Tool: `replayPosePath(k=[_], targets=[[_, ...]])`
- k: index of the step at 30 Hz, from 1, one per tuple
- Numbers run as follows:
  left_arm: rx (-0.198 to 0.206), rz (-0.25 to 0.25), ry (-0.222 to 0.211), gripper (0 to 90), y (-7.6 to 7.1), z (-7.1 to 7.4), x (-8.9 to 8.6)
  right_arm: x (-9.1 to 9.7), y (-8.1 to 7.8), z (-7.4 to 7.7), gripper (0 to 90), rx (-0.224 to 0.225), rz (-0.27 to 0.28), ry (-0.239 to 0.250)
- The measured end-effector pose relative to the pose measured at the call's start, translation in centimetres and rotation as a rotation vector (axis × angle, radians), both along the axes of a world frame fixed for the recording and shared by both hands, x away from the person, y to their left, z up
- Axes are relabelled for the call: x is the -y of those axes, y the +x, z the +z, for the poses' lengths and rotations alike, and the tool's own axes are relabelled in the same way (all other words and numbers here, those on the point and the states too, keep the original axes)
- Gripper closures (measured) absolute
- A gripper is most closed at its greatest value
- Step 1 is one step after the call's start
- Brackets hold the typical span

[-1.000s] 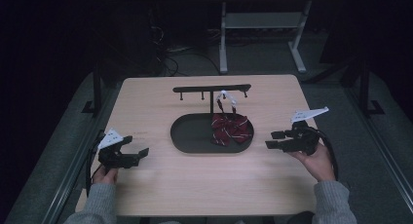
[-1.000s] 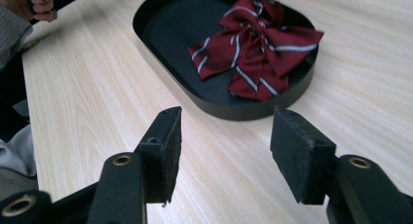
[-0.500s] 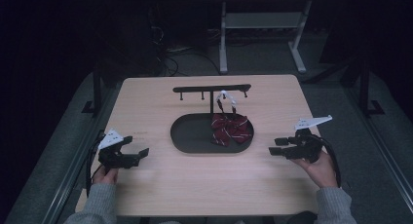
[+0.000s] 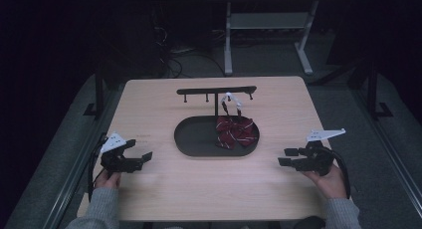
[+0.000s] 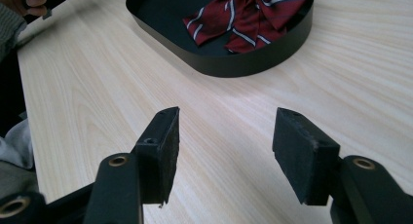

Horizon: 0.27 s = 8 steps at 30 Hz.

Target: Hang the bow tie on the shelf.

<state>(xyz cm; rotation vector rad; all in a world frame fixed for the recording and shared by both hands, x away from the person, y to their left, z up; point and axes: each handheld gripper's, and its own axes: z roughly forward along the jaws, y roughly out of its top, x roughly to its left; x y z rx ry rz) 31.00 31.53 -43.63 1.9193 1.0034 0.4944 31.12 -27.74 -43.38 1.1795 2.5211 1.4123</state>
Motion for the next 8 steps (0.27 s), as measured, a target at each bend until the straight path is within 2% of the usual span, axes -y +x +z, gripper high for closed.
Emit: replayPosePath(k=[8], targets=[[0.005,0.004,0.003,13.0,0.1,0.1,0.1,-0.1,-1.5,-0.7,38.9,0.031,-0.005,0.008]])
